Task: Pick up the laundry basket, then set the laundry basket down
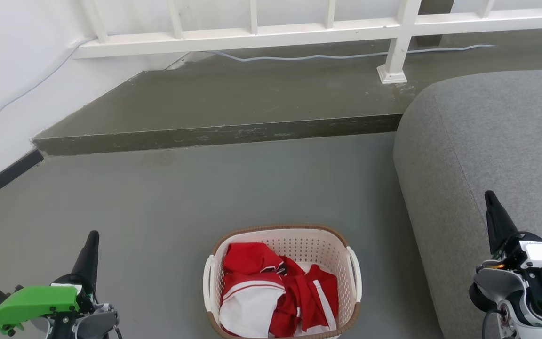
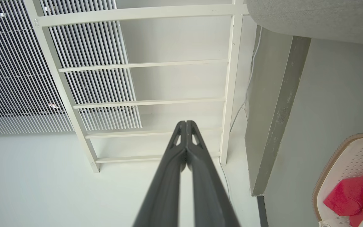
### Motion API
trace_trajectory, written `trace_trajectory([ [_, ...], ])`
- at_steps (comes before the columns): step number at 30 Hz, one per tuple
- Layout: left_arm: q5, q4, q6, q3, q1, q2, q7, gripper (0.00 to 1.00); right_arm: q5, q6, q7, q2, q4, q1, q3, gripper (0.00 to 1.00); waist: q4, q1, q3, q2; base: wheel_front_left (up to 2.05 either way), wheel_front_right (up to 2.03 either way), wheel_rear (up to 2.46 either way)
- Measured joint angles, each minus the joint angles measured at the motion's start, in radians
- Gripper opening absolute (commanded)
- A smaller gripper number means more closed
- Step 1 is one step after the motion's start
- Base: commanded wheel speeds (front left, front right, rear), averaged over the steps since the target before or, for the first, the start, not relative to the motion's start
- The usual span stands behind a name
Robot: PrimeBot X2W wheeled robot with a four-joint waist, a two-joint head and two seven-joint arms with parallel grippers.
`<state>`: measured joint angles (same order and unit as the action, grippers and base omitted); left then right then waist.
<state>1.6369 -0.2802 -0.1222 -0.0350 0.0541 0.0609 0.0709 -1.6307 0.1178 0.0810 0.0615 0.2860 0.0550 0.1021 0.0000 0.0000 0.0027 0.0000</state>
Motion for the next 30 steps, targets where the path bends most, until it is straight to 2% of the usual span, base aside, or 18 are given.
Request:
trace_trajectory([
  [30, 0.0, 0.002, 0.0, -0.002, 0.0, 0.0, 0.0, 0.0, 0.0, 0.001, 0.0, -0.001, -0.003, 0.0, 0.002, 0.0, 0.0, 0.0, 0.0, 0.0, 0.0, 0.0, 0.0],
])
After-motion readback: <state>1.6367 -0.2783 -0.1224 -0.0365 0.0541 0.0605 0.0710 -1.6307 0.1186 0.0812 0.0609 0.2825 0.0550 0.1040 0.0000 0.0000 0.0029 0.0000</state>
